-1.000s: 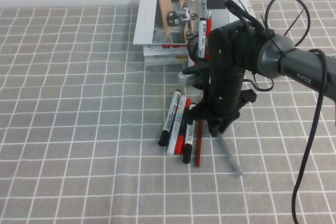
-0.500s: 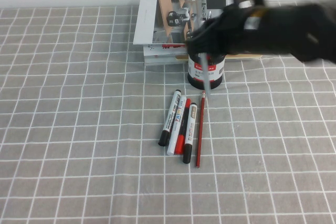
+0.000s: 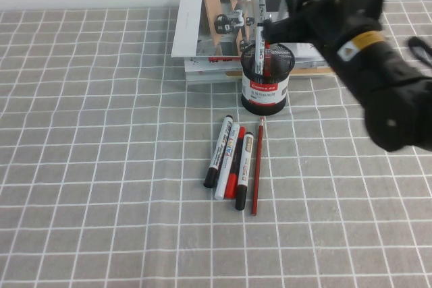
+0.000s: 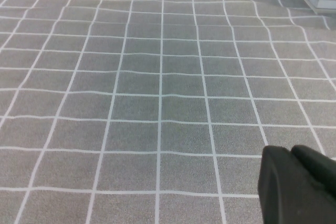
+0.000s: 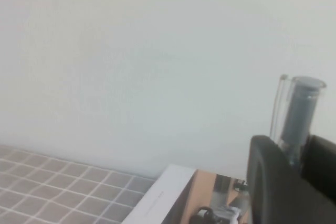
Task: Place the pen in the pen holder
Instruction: Place the pen onto the pen holder
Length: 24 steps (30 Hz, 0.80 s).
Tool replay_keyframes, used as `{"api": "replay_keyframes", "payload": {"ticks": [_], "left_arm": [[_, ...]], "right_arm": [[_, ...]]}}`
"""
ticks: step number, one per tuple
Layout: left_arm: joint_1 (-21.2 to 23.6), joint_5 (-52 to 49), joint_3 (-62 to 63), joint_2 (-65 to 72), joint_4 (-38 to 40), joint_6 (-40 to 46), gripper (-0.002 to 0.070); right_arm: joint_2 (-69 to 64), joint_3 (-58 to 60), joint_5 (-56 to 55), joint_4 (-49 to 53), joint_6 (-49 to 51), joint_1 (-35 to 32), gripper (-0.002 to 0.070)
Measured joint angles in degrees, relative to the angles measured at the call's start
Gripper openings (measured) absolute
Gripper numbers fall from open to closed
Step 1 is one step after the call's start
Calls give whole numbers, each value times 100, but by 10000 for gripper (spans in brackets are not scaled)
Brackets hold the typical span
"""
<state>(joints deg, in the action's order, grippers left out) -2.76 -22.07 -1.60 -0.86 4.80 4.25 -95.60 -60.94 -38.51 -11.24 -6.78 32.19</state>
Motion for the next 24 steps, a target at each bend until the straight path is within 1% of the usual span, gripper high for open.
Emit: {"api": "replay_keyframes", "payload": {"ticks": [6,8,10,12,14,16,18,19,20,21,22,24], "left_arm": [[0,0,0,0,0,0,-3],[0,0,0,0,0,0,-3],[0,0,0,0,0,0,-3],[0,0,0,0,0,0,-3],[0,0,0,0,0,0,-3],[0,0,0,0,-8,0,-3],[0,0,0,0,-8,0,-3],[0,0,0,0,-8,0,-3],[0,0,0,0,-8,0,-3],[0,0,0,0,-8,0,-3],[0,0,0,0,-8,0,-3],[0,0,0,0,-8,0,-3]], "right_arm": [[-1100,-819,-86,-57,-195,-71,56],[-1341,-997,-61,-198,-218,-129,74],[-1480,-1088,-47,-407,-275,-181,124],[-1529,-1118,27,-718,-316,-270,193],[-1540,-1128,181,-1106,-339,-371,306],[-1540,-1132,338,-1429,-346,-452,376],[-1512,-1132,572,-1609,-361,-506,403],[-1460,-1132,718,-1625,-408,-519,398],[-1384,-1132,883,-1612,-490,-519,377],[-1276,-1132,1051,-1565,-596,-519,335],[-1134,-1132,1191,-1508,-731,-492,277],[-765,-1132,1566,-1471,-932,-439,130]]}}
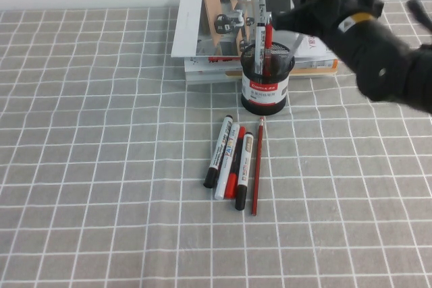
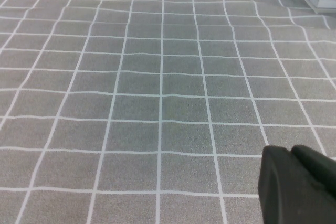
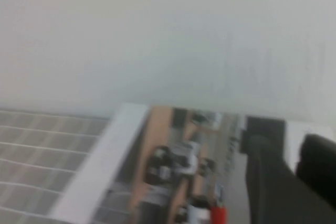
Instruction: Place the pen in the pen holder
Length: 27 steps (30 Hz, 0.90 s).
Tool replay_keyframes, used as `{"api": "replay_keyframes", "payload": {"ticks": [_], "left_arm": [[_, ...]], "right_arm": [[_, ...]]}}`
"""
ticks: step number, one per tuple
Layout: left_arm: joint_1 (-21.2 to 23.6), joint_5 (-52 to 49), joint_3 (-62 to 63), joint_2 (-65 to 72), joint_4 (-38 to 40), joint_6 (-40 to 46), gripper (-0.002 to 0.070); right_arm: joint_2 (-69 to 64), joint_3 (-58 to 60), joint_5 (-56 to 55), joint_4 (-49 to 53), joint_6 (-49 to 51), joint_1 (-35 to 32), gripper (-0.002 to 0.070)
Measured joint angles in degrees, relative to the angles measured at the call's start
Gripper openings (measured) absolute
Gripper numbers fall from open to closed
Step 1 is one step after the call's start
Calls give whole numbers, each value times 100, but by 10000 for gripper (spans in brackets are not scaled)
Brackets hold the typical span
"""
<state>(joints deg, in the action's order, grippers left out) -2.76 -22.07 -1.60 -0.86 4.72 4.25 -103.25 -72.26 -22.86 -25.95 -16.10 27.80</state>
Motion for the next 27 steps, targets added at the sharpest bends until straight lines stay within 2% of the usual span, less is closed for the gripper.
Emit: {"api": "replay_keyframes", "payload": {"ticks": [2,6,14,27], "left_arm": [[0,0,0,0,0,0,-3],[0,0,0,0,0,0,-3],[0,0,0,0,-16,0,-3],[0,0,0,0,-20,0,-3]], "right_arm": [[410,0,357,-18,-82,31,57],[1396,122,890,-181,-129,41,1],[3013,947,2349,-190,-172,41,-12],[4685,1328,6219,220,-759,-119,-12]]}}
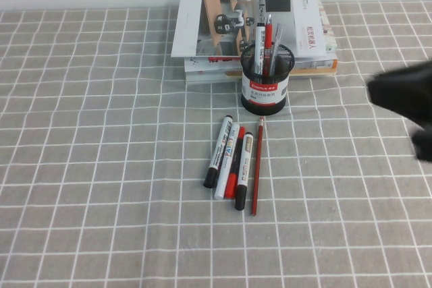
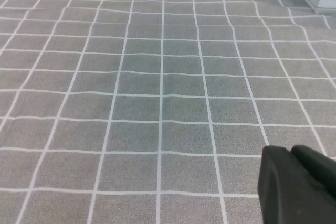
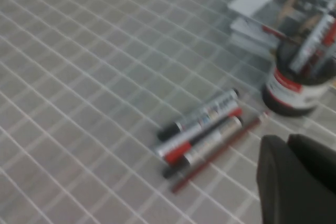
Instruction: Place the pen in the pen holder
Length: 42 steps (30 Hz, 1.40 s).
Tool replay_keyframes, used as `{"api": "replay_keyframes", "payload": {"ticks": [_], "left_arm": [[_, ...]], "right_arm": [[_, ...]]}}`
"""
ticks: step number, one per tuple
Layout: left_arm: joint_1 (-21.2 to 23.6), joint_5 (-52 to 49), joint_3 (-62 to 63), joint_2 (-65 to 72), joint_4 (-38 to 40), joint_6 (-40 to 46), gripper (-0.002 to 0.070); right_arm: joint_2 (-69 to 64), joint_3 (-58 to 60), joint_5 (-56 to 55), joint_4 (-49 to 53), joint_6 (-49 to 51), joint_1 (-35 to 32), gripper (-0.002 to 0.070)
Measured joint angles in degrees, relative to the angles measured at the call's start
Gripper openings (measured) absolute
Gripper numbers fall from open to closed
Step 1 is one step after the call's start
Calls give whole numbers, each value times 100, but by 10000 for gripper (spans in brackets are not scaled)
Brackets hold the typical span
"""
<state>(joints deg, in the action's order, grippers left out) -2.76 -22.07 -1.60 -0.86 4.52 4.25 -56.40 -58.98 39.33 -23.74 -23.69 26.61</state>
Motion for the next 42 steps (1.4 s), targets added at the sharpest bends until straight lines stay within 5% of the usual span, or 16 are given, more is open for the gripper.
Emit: {"api": "replay_keyframes", "payload": {"ticks": [6,26,32,42], "left_arm": [[0,0,0,0,0,0,-3],[0,0,0,0,-10,0,-3],[0,0,0,0,-10,0,-3],[0,0,0,0,-10,0,-3]], "right_arm": [[1261,801,156,581,83,-314,-12],[4301,5037,-3367,806,820,-802,-12],[5055,5727,-2849,1687,2057,-1764,-12],[5684,6049,-1902,1816,2247,-3118,-12]]}}
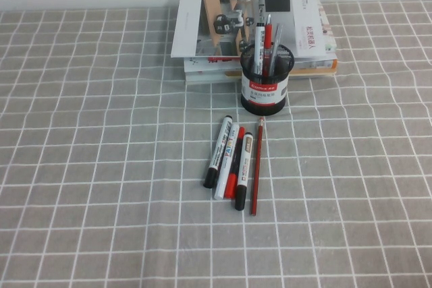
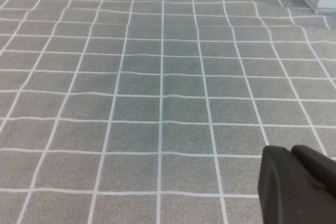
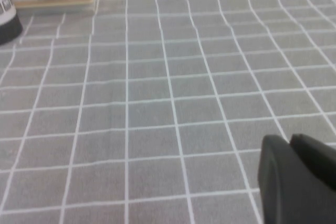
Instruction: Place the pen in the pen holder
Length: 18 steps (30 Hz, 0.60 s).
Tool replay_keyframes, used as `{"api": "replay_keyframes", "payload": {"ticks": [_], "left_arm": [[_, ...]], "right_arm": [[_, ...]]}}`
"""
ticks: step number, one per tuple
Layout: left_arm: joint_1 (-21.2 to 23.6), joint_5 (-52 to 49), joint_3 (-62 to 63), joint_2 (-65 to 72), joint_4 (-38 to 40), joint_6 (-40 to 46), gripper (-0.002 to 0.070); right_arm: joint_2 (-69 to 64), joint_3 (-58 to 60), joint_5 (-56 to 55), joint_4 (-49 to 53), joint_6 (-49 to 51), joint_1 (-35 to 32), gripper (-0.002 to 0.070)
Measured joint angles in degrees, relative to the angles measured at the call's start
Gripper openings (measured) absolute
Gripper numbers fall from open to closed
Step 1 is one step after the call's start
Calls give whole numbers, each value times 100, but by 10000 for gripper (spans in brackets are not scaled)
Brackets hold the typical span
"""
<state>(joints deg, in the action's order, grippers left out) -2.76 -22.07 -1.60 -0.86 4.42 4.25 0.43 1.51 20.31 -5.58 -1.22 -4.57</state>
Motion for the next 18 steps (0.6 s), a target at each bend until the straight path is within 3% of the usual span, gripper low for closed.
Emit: {"api": "replay_keyframes", "payload": {"ticks": [18], "left_arm": [[0,0,0,0,-11,0,-3]], "right_arm": [[0,0,92,-45,-3,126,-13]]}}
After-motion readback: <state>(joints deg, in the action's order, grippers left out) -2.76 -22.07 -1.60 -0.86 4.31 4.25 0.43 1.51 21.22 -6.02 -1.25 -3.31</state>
